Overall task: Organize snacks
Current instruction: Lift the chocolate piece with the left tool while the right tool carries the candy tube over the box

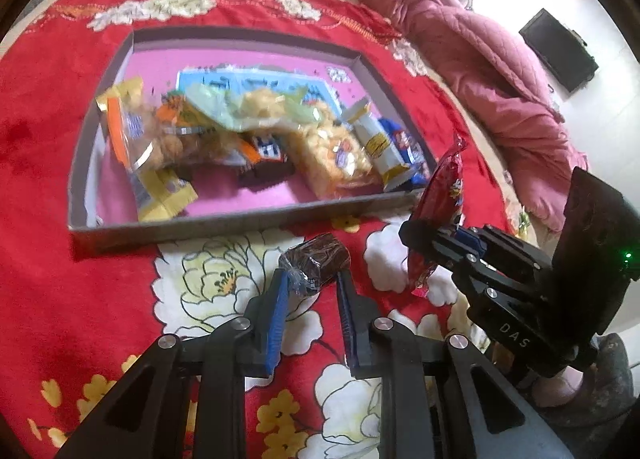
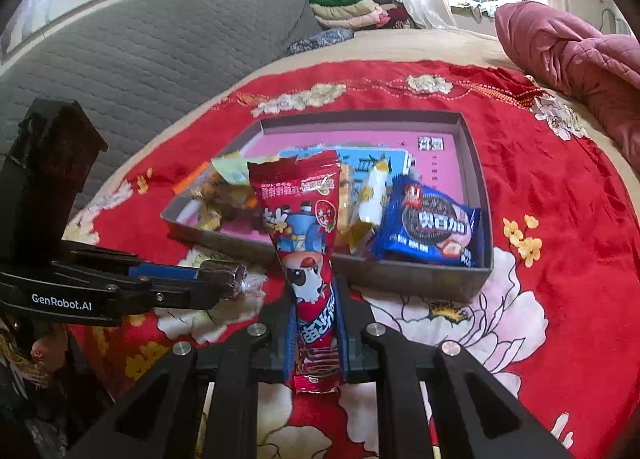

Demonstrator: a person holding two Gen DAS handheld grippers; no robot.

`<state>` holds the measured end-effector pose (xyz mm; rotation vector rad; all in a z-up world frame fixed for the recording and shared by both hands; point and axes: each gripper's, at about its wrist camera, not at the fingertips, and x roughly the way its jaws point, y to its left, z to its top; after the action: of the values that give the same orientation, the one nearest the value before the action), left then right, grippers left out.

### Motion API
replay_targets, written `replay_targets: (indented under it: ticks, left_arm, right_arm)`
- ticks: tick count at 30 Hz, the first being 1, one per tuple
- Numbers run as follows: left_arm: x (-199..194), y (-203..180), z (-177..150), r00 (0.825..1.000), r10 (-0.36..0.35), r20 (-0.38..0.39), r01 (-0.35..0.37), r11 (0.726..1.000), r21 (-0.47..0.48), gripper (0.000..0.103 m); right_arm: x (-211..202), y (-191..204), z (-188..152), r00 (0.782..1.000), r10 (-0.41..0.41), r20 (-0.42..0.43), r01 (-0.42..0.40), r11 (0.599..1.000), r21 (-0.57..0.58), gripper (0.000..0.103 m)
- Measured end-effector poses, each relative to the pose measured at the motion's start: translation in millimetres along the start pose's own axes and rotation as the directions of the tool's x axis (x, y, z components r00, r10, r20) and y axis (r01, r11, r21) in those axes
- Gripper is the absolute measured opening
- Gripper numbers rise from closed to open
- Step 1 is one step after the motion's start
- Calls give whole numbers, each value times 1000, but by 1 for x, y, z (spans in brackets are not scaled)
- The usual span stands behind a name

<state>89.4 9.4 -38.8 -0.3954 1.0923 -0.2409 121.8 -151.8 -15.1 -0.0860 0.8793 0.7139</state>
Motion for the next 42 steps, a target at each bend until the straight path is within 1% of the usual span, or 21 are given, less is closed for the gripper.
replay_targets:
  ticks: [5,11,18,19,22,23,27,28,30,32,42]
  left_arm:
    - [-17,-4,8,999,12,45,-13,1000,8,25]
    - [-30,-7,18,995,37,92,-39,999,19,25]
    - [-31,-10,28,991,61,116,-64,998,26,25]
    - [-31,-11,30,991,64,120,-68,997,31,24]
    - [-31,-14,35,989,69,130,-75,996,40,15]
    - [-31,-15,37,989,70,133,-77,996,43,15]
    - [-22,-14,44,988,88,127,-94,995,42,15]
    - [-16,-11,46,989,96,112,-100,995,29,14]
    - [-11,-8,49,992,82,100,-84,996,7,14]
    - [-9,-6,50,990,93,104,-94,996,4,14]
    - [-6,1,56,990,94,104,-93,996,-12,14]
  right_arm:
    - [-7,5,7,999,11,43,-11,1000,14,16]
    - [-7,12,17,997,11,71,-12,1000,14,16]
    - [-4,15,29,995,9,97,-12,1000,28,16]
    - [-4,15,30,995,10,100,-14,999,35,16]
    - [-3,14,34,994,9,109,-14,999,42,16]
    - [-2,14,35,994,9,111,-14,999,45,16]
    - [0,11,35,993,1,116,-8,998,56,16]
    - [2,9,35,994,2,110,-8,998,61,16]
    - [3,7,34,994,-2,107,-5,998,68,16]
    - [3,5,34,994,-6,108,-2,997,71,16]
    - [12,2,43,993,-6,119,-6,995,102,16]
